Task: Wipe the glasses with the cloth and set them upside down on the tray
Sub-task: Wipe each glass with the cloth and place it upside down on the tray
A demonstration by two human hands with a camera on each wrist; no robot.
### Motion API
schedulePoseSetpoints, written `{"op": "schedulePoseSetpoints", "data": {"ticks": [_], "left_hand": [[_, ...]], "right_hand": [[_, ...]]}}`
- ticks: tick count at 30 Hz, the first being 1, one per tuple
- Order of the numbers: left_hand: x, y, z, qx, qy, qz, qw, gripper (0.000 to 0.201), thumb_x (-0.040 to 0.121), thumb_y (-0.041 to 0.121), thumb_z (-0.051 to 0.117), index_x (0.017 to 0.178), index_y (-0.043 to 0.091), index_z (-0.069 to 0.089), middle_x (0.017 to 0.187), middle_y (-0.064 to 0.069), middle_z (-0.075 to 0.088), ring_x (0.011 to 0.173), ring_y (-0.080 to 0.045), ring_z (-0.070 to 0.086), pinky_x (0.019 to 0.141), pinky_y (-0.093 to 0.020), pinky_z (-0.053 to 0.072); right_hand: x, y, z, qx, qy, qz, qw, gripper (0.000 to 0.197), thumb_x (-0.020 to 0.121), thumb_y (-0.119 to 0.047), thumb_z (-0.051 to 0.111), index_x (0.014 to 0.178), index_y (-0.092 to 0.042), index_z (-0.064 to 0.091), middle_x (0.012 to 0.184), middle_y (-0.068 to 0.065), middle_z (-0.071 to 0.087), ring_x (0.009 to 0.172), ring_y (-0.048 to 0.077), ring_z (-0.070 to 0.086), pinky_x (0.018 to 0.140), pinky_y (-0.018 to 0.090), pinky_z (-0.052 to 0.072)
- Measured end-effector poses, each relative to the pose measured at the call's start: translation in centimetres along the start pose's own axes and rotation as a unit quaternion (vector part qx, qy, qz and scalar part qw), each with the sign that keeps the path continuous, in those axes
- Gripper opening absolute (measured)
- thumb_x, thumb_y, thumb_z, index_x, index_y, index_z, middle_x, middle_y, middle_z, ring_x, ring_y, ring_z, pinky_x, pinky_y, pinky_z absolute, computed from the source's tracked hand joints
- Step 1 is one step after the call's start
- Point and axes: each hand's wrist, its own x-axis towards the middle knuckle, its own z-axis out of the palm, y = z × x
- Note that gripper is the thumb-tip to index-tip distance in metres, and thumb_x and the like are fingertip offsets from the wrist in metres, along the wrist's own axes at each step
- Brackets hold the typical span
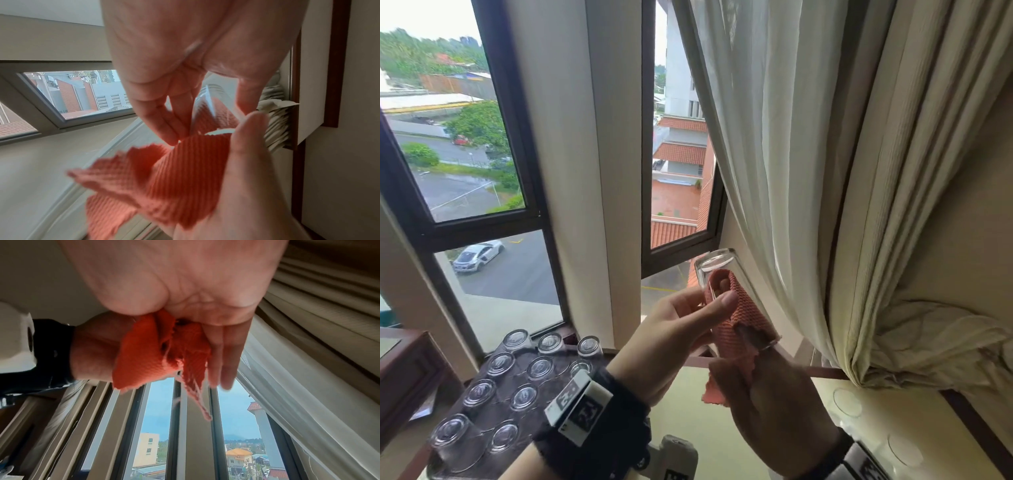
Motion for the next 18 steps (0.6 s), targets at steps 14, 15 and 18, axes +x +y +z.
{"op": "schedulePoseSetpoints", "data": {"ticks": [14, 15, 18], "left_hand": [[0.2, -0.5, -0.1, -0.105, 0.005, -0.008, 0.994, 0.066, 0.091, 0.054, 0.071, 0.115, -0.008, 0.066, 0.099, -0.021, 0.064, 0.095, -0.034, 0.059, 0.093, -0.044, 0.045], [0.3, -0.3, 0.0, -0.089, 0.015, -0.005, 0.996, 0.073, 0.092, 0.054, 0.068, 0.117, -0.014, 0.062, 0.1, -0.025, 0.064, 0.095, -0.035, 0.058, 0.091, -0.045, 0.047], [0.5, 0.4, 0.2, -0.022, 0.031, 0.01, 0.999, 0.064, 0.1, 0.054, 0.063, 0.116, -0.007, 0.069, 0.116, -0.03, 0.071, 0.11, -0.043, 0.069, 0.102, -0.053, 0.051]], "right_hand": [[0.7, -1.2, 0.6, 0.163, 0.074, 0.002, 0.984, 0.041, 0.09, -0.037, 0.072, 0.126, -0.021, 0.061, 0.105, -0.008, 0.07, 0.084, 0.007, 0.072, 0.07, 0.025, 0.06], [0.6, -1.0, 0.8, 0.116, 0.099, -0.014, 0.988, 0.039, 0.091, -0.038, 0.071, 0.123, -0.015, 0.066, 0.112, -0.007, 0.069, 0.084, 0.005, 0.072, 0.068, 0.023, 0.06], [0.7, -1.5, 0.8, -0.033, 0.084, -0.018, 0.996, 0.042, 0.097, -0.05, 0.062, 0.124, -0.019, 0.069, 0.138, -0.012, 0.06, 0.089, 0.001, 0.071, 0.077, 0.016, 0.059]]}}
